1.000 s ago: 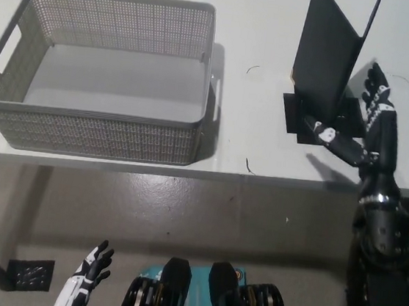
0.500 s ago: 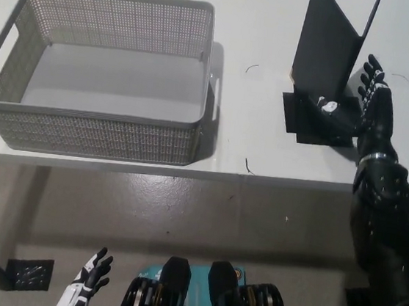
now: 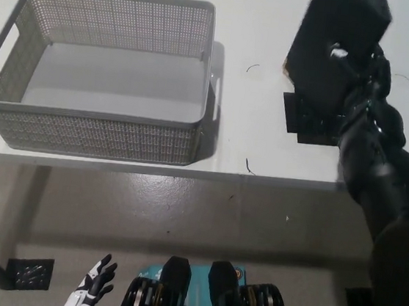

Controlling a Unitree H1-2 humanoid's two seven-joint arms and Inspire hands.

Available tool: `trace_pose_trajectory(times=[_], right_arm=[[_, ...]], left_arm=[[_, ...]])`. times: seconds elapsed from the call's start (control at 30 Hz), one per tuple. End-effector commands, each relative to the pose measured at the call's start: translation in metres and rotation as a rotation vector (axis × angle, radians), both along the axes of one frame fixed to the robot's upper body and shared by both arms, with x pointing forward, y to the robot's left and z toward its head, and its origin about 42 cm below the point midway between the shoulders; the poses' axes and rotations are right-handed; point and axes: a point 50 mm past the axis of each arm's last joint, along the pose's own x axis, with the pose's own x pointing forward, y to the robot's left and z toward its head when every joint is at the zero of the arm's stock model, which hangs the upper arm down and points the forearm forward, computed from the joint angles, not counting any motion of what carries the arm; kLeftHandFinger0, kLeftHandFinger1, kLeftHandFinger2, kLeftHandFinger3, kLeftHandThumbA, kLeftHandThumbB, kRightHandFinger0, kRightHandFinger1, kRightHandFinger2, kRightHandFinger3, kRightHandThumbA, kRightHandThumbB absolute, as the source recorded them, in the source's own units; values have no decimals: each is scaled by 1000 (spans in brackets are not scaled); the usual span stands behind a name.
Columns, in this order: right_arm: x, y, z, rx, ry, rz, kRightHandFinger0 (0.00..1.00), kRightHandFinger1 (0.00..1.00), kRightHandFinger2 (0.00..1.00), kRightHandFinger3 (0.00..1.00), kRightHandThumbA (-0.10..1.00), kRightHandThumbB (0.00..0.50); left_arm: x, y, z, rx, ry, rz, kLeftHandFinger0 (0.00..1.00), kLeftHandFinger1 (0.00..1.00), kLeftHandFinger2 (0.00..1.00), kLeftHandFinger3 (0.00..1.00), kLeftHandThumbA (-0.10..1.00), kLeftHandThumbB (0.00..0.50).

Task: A notebook is kept standing on the table on the right hand side and a container is kept on the left hand side and the robot uses its right hand to grab the notebook and places it in the container

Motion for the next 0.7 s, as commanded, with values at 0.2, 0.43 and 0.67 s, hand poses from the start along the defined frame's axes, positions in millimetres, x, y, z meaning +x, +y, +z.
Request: trace_pose_trajectory(times=[0.2,0.43,0.67], right_arm=[[4,13,26,120,-95,-74,0,168,735,845,-100,57],[5,12,31,255,-132,-65,0,257,752,900,-100,53],[-5,60,128,358,-401,109,0,193,683,932,-100,51]], left_arm=[[-2,1,5,-5,-47,-25,1000,1000,1000,1000,1000,227],[-7,2,3,4,-42,-30,1000,1000,1000,1000,1000,229],[-6,1,2,0,-37,-28,1000,1000,1000,1000,1000,247]])
